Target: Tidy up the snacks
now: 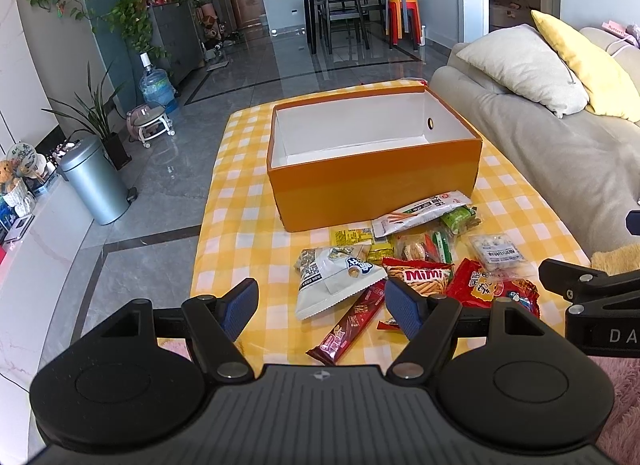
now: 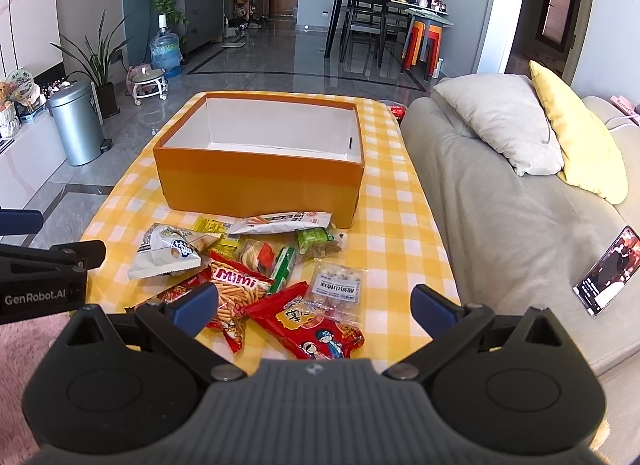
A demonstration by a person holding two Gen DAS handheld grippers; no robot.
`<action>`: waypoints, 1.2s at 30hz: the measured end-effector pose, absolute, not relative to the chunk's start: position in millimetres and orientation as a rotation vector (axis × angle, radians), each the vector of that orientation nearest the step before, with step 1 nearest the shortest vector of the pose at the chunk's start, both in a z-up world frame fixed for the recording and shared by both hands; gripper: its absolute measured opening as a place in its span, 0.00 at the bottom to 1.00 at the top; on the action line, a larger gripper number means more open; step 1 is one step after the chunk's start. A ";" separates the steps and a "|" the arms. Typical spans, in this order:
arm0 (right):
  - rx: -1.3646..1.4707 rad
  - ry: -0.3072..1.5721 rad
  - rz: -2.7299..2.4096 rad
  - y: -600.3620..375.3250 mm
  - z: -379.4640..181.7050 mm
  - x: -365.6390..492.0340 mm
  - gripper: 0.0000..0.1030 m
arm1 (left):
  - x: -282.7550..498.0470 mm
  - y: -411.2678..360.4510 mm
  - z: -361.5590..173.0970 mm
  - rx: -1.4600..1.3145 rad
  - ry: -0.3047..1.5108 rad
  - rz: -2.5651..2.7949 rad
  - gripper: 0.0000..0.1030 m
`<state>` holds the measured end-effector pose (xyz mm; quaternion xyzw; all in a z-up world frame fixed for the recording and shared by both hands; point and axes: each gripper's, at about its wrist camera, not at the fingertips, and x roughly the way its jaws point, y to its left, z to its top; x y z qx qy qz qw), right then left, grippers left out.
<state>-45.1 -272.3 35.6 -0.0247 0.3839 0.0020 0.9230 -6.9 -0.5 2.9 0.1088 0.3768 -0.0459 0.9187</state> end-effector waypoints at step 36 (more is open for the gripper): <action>-0.055 0.809 -0.002 -270.0 33.6 -44.4 0.96 | -6.9 0.8 2.5 0.186 0.790 -0.115 0.82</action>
